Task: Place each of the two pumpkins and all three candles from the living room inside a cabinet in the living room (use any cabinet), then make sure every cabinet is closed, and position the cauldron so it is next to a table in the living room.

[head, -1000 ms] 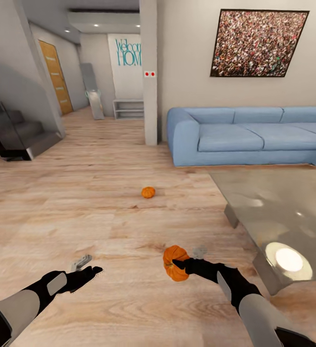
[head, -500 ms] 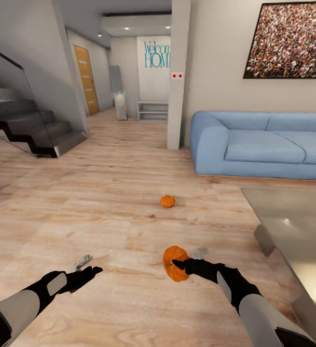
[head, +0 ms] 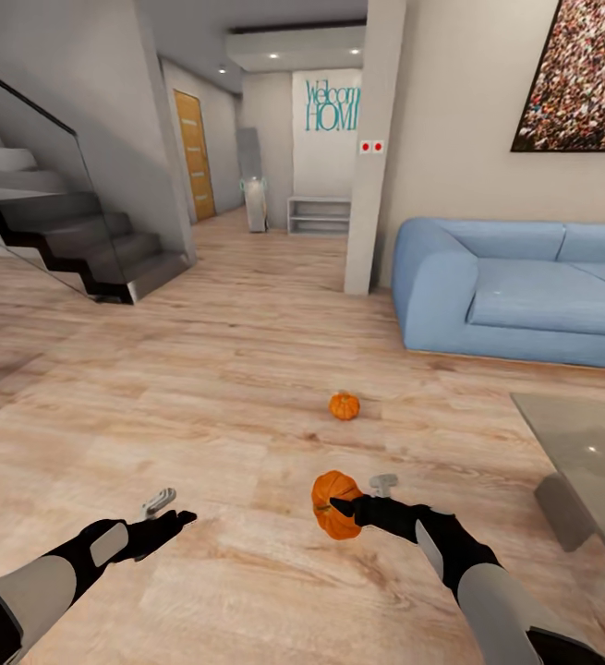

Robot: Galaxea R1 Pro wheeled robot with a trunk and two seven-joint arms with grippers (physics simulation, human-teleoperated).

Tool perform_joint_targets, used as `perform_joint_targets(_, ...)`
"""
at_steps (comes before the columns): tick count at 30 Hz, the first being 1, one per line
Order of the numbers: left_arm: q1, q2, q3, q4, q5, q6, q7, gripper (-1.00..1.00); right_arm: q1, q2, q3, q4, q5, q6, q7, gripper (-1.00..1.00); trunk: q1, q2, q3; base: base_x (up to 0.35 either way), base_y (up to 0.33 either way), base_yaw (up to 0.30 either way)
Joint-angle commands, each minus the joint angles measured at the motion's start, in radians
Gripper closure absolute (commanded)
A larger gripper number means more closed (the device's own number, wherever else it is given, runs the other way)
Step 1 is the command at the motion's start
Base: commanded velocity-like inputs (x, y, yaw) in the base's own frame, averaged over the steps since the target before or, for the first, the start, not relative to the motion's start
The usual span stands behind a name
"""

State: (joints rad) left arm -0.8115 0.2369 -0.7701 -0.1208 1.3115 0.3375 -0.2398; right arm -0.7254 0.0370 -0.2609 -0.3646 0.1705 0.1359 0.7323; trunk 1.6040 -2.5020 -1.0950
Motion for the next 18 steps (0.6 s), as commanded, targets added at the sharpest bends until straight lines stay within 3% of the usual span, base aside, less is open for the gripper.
perform_joint_targets(1,0.0,0.0,0.0,0.0,0.0,0.0,0.0,-1.0,0.0,0.0,-0.001,-0.001,-0.004,0.001,0.001,1.0,0.0,0.0,0.0,0.337,0.0,0.002)
perform_joint_targets(5,0.0,0.0,0.0,0.0,0.0,0.0,0.0,-1.0,0.0,0.001,0.0,-0.001,-0.004,0.007,-0.004,1.0,0.0,0.0,-0.003,0.337,0.0,0.024)
perform_joint_targets(18,0.0,0.001,0.0,0.001,0.0,0.0,-0.001,-1.0,0.0,0.001,-0.001,0.001,-0.005,0.011,-0.002,1.0,0.0,0.0,-0.02,0.337,0.0,0.143)
